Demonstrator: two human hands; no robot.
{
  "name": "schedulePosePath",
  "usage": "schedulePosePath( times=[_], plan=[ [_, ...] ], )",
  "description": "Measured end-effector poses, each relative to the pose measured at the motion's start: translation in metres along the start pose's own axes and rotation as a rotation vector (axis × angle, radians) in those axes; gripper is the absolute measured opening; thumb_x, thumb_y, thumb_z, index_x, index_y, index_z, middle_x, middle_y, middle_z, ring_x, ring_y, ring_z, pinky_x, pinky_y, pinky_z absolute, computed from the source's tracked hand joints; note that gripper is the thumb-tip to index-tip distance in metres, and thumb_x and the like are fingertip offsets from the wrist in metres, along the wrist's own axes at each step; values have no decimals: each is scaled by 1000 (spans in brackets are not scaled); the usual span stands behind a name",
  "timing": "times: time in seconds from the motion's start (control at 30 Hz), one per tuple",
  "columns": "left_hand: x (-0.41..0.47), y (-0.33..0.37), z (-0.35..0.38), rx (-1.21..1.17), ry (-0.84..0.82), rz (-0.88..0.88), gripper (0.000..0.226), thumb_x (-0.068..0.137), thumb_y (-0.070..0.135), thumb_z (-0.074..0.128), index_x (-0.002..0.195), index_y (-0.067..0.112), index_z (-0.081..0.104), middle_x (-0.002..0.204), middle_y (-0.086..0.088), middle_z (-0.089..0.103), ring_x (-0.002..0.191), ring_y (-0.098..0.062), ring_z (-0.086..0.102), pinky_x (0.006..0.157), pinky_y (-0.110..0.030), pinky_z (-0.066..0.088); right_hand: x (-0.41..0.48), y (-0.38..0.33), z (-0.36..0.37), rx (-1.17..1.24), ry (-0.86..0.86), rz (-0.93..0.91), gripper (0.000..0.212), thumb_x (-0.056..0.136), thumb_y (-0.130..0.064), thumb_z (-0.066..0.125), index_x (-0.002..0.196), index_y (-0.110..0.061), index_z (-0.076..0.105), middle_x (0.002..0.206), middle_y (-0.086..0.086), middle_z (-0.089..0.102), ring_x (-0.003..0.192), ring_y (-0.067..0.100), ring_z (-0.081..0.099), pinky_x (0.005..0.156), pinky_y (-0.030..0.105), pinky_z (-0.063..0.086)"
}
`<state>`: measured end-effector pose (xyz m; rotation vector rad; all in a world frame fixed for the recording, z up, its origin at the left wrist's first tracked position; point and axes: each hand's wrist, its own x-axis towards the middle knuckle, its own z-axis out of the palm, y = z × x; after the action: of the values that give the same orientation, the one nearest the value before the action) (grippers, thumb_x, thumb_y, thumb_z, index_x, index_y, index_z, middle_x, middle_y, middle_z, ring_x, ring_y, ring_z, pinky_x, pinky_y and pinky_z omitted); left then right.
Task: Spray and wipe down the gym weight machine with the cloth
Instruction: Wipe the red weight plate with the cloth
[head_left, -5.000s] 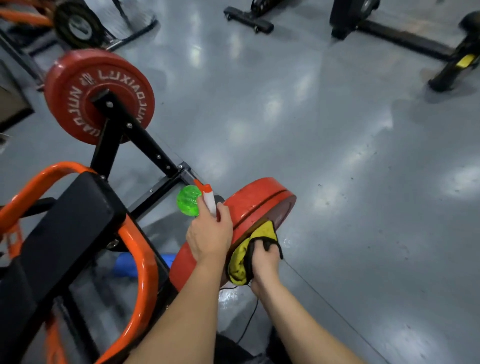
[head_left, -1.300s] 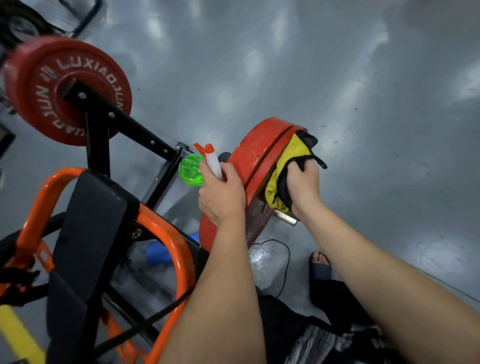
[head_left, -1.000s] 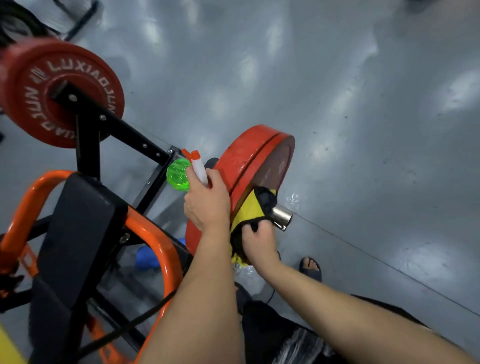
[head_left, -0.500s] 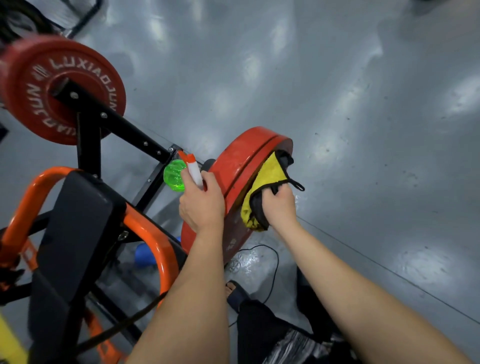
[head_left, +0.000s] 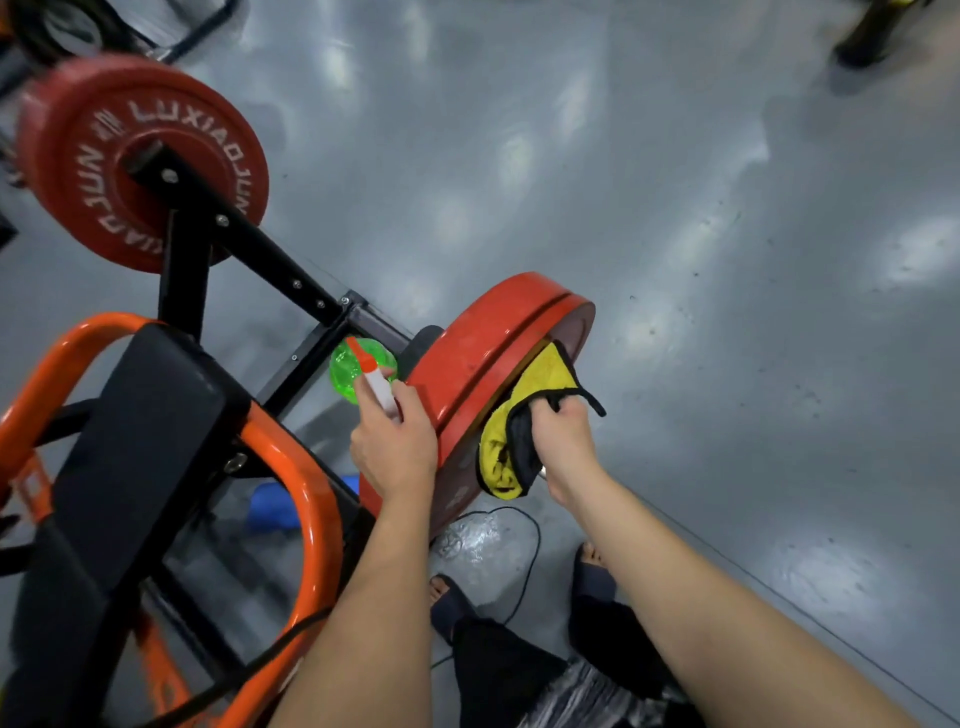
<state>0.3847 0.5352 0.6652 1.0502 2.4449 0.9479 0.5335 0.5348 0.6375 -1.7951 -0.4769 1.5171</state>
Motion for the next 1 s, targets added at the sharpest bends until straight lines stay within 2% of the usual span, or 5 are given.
schedulePosePath(
  times=[0.27,0.43,0.6,0.83,1.0],
  plan=[
    [-6,-36,-25,57,-67,-78,40,102,34,44,139,19,50,89,-19,67,92,-43,63,83,-46,45,-30,19,19,-40,-109,136,14,101,-20,50,104,-7,55,104,13,64,95,28,63,79,38,53],
    [0,-20,-28,140,23,-130,44,103,33,49,129,-1,48,114,-31,64,105,-48,61,87,-49,45,-30,-32,5,48,-43,-2,8,86,-16,54,92,-11,56,83,9,59,77,27,60,62,32,47],
    [11,26,-7,164,-28,-151,76,102,52,46,156,4,22,124,-33,64,113,-49,62,95,-50,46,-23,-74,-8,-42,100,-215,20,79,-25,55,96,-18,61,95,5,70,91,29,66,83,43,56],
    [21,64,30,149,-46,-30,44,100,50,41,126,15,41,101,-23,71,96,-45,66,84,-51,51,-39,-35,12,-398,52,-272,27,99,-32,57,105,-5,57,115,19,65,111,39,58,91,44,47],
    [22,67,31,176,-27,-24,40,98,51,44,117,16,44,94,-22,70,91,-45,66,81,-49,49,-23,-54,4,-387,35,-229,16,99,-24,55,98,-8,53,109,17,65,106,39,58,89,44,48]
  ],
)
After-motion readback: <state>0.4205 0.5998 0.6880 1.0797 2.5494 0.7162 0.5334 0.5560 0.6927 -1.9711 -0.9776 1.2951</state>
